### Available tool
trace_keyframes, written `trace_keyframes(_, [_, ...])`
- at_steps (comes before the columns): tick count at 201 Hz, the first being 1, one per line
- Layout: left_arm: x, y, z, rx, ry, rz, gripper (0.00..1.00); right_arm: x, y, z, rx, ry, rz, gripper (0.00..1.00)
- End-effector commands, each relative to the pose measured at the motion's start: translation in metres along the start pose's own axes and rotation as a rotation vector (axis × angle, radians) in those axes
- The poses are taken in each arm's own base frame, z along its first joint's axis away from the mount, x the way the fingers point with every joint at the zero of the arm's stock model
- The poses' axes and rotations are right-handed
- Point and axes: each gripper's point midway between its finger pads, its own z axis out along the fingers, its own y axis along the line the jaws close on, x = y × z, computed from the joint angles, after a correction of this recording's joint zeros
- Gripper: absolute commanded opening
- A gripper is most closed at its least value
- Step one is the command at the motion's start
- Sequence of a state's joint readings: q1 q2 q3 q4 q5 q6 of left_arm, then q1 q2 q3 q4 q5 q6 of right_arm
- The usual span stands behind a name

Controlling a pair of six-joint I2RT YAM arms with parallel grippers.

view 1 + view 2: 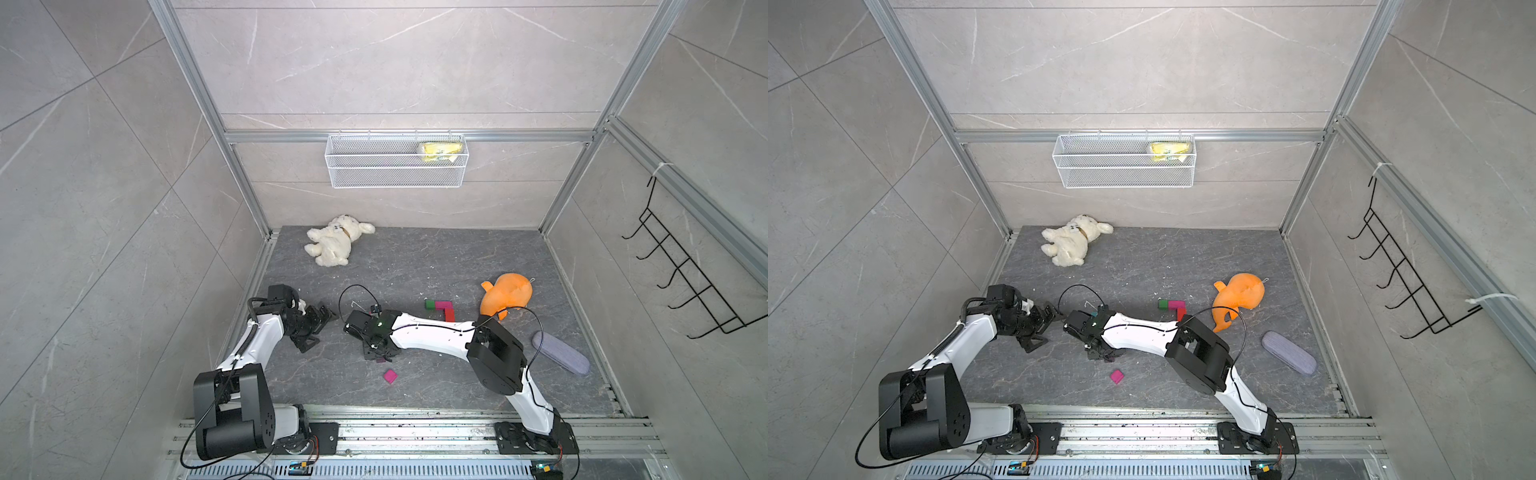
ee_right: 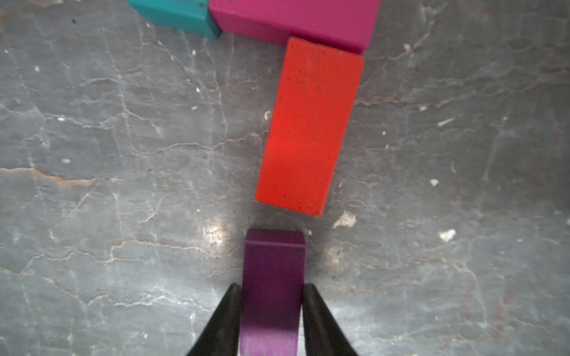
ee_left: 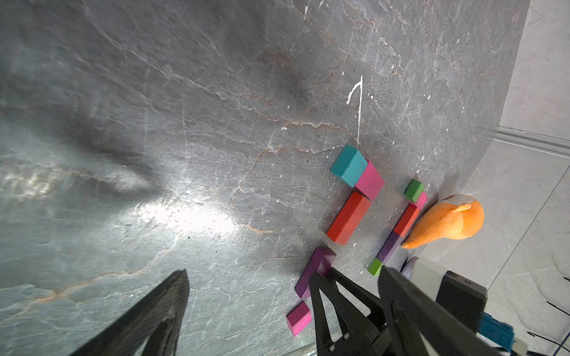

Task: Assemble the number 7 with building blocks
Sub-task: Assemble the building block at the center of the board.

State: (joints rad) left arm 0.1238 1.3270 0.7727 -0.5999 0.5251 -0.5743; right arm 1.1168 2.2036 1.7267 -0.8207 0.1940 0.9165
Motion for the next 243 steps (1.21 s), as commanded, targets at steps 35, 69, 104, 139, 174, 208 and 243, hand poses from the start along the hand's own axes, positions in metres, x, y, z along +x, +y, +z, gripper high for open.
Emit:
trace_keyframes(35, [0.0009,-0.0014,-0.0007,-0.002,0.006,0.030,1.00,0.0060,-0.0087,0.0110,0.055,0.046,0.033,0.36])
trace_keyframes(69, [0.0006,-0.0017,-0.0012,-0.002,0.002,0.031,1.00,0.0073,-0.0116,0.0115,0.074,0.053,0.037,0.38])
trace_keyframes(104, [0.0010,-0.0014,-0.0013,-0.002,0.003,0.030,1.00,0.0066,-0.0125,0.0111,0.078,0.049,0.047,0.39])
trace_keyframes(139, [0.0013,-0.0011,-0.0013,-0.003,0.002,0.030,1.00,0.0031,-0.0102,0.0080,0.071,0.037,0.052,0.34])
trace_keyframes(174, [0.0013,-0.0013,-0.0021,-0.003,-0.001,0.030,1.00,0.0021,-0.0087,0.0074,0.072,0.042,0.081,0.33])
trace_keyframes(208, [0.0014,-0.0025,-0.0032,0.001,-0.004,0.033,1.00,0.0058,-0.0112,0.0119,0.083,0.057,0.149,0.33])
trace_keyframes(243, [0.0011,-0.0038,-0.0042,0.006,-0.008,0.035,1.00,0.0025,-0.0123,0.0163,0.085,0.063,0.191,0.33])
